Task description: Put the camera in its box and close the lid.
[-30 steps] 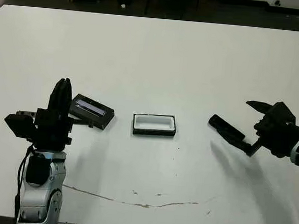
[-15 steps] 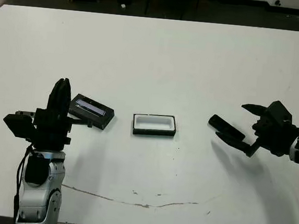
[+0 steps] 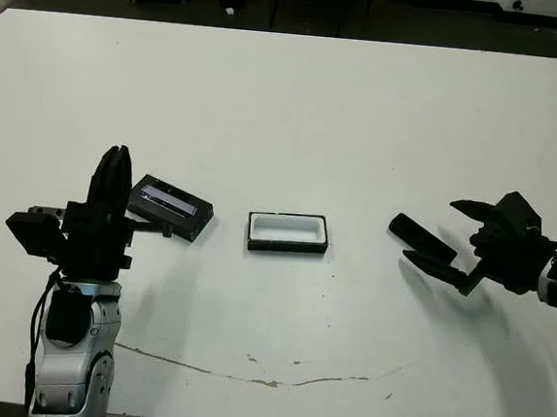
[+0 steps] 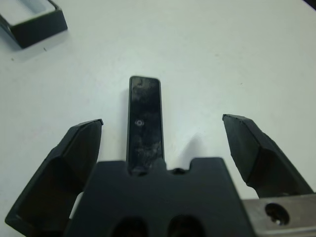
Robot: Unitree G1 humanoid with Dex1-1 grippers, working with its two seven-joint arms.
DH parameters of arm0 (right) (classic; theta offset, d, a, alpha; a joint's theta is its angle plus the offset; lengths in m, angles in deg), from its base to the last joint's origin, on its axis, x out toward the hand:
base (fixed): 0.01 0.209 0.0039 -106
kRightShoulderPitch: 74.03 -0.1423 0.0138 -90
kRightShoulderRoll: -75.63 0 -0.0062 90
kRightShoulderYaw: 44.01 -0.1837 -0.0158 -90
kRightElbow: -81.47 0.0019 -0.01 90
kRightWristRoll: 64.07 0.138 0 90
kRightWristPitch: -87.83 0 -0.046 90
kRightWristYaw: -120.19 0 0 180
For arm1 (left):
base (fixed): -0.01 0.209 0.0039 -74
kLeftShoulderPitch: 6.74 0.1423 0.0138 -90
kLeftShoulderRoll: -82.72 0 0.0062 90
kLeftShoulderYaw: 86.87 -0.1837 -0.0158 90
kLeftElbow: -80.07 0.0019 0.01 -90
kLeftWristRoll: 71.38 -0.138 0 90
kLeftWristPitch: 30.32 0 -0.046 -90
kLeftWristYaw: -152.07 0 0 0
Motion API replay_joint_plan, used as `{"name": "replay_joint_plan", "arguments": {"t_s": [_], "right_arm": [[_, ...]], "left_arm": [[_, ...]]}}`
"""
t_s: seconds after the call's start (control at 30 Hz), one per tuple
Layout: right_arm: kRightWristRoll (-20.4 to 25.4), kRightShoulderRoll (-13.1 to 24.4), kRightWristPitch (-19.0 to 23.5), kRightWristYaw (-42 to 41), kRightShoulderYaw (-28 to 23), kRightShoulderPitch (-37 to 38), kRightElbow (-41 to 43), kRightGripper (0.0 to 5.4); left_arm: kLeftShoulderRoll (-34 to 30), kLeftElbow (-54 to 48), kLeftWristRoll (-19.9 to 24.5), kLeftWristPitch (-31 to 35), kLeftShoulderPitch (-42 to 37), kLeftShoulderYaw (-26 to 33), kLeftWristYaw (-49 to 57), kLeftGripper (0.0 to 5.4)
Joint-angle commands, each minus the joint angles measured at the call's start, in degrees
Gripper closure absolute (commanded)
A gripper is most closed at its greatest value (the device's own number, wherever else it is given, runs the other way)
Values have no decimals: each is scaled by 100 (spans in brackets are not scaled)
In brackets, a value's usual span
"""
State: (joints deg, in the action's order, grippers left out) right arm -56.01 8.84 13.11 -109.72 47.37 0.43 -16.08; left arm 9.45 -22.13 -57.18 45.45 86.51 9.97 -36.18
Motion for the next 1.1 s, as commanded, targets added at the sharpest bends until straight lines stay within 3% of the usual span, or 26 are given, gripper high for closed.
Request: {"name": "replay_joint_plan", "arguments": {"t_s": [0.03,0.3,0.43,0.53,0.8,0.93,1.1], "right_arm": [[-52,-39,-27,-19,79,-1,-144,2],[-72,-120,-122,-72,182,-20,-358,4],[-118,-79,43,-49,254,-22,-291,15],[-43,-60,115,-83,212,20,-293,56],[-15,-11,146,-121,136,153,-350,232],[-58,62,246,-160,179,200,-227,241],[-42,125,579,-152,224,275,-32,323]], "left_arm": [[-61,62,77,157,81,26,-21,540],[-76,66,32,151,85,23,6,540],[-86,52,-20,157,103,19,22,540],[-97,49,10,181,109,33,6,540],[-108,56,34,191,98,32,10,540],[-137,107,34,140,77,39,-36,540],[-126,10,70,264,107,35,9,540]]}}
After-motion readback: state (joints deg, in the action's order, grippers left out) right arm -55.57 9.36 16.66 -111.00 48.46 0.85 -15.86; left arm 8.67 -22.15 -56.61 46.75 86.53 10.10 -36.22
